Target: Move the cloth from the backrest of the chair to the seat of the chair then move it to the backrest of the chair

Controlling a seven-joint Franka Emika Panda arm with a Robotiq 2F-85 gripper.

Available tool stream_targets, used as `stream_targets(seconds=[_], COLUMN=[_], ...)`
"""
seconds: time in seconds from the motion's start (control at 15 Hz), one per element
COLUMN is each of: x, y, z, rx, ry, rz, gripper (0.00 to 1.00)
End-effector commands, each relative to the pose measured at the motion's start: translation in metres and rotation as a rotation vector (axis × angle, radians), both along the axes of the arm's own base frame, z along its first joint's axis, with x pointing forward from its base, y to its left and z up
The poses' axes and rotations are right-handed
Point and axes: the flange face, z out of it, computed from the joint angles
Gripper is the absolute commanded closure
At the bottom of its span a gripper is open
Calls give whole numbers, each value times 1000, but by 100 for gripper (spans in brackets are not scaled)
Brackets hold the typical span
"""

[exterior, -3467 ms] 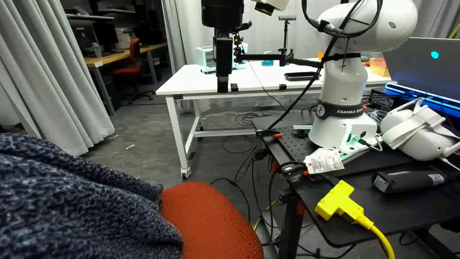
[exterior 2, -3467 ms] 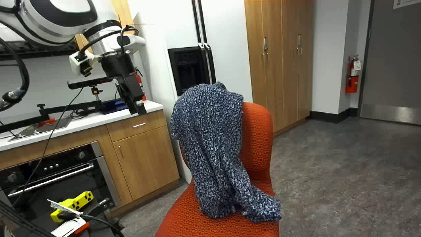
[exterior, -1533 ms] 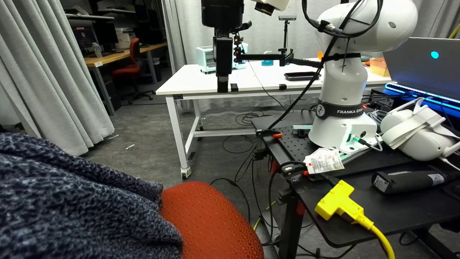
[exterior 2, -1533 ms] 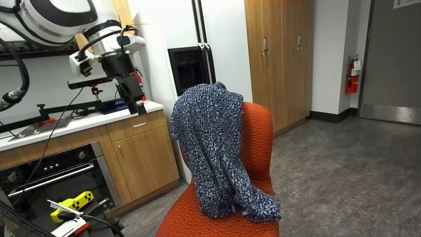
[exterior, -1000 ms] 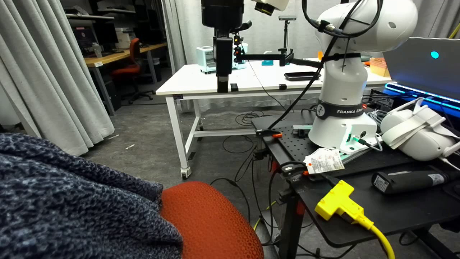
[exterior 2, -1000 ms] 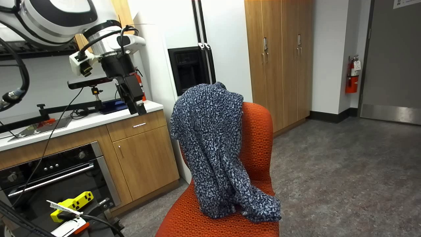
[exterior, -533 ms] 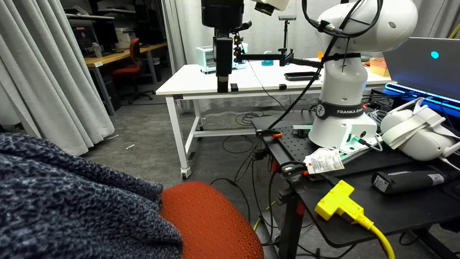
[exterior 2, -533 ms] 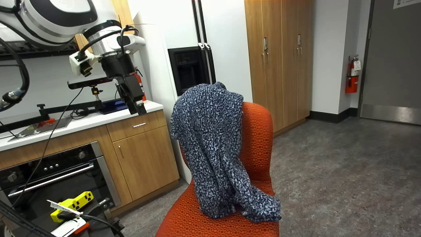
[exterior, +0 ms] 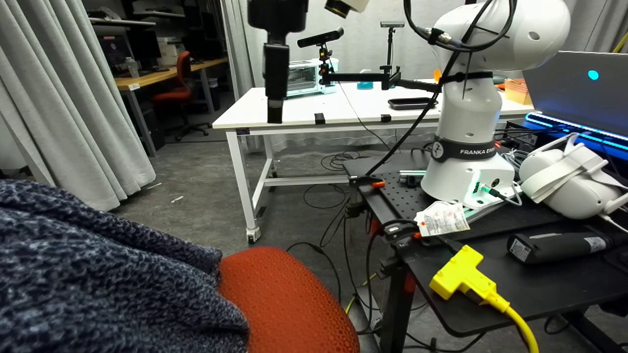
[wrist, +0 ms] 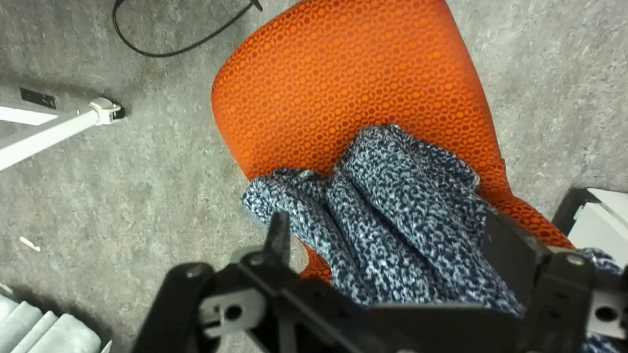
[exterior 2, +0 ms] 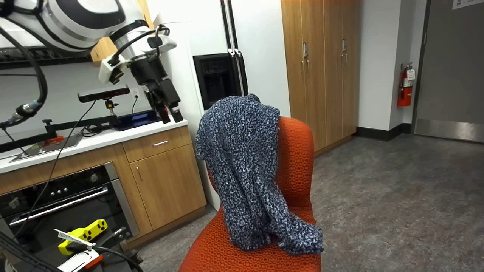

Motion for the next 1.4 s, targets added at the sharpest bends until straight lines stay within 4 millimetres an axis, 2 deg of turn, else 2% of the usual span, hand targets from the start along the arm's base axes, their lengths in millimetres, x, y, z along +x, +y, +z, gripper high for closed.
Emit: stream_targets(seconds=[0.0, 0.2, 0.4, 0.73, 0.93, 1.0, 1.33], x=[17, 50, 57, 65, 83, 88, 136], y=[1, 1, 4, 41, 65, 78, 118], z=[0, -9, -12, -7, 6, 17, 50], rx=[3, 14, 13, 21, 19, 13, 0], ry=[-3, 22, 29, 26, -21, -40, -145], rz=[6, 5, 6, 93, 154, 175, 276], gripper=[0, 0, 0, 0, 0, 0, 0])
